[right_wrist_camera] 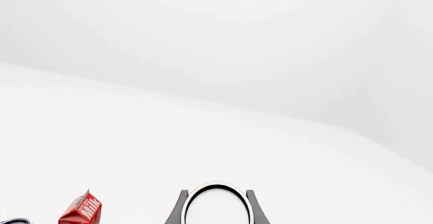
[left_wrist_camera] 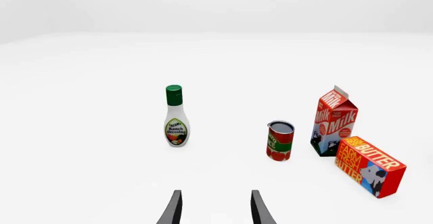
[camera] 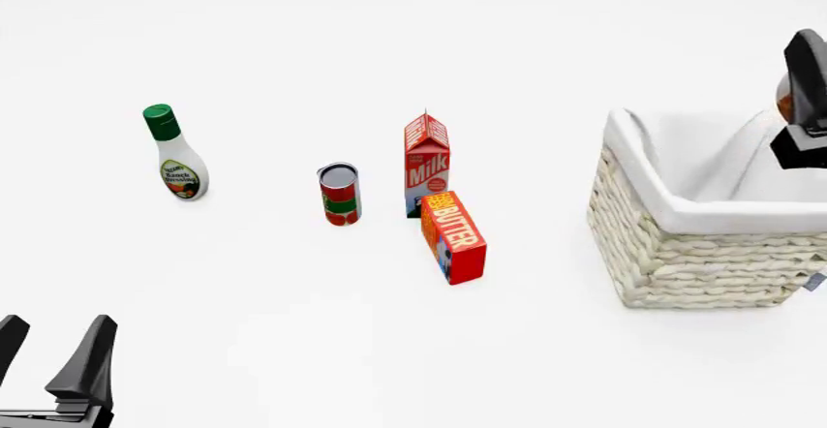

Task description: Pick the alphabet soup and place it in the basket.

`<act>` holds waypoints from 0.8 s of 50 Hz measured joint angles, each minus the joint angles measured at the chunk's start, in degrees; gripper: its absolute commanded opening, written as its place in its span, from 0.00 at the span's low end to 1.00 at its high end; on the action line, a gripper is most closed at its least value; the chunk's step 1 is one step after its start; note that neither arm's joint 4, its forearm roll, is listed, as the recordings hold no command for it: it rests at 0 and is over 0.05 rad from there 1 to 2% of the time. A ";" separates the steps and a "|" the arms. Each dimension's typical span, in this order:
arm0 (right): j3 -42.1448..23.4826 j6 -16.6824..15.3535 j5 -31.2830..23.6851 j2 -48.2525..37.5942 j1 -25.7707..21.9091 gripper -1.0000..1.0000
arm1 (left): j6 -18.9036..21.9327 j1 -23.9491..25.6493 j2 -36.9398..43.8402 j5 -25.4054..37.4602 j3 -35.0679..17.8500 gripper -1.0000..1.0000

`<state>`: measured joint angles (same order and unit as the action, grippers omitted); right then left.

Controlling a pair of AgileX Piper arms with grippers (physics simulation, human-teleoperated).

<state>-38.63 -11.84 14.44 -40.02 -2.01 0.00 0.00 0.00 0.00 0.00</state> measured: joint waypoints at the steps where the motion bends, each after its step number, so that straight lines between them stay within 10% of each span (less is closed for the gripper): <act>1: -0.14 -0.10 -0.06 -0.18 0.46 0.00 | 0.00 0.00 0.00 0.00 0.00 1.00; 40: -5.69 -1.32 -0.94 -12.53 9.76 0.00 | 0.00 0.00 0.00 0.00 0.00 1.00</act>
<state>-44.32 -13.16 13.50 -52.56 7.75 0.00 0.00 0.00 0.00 0.00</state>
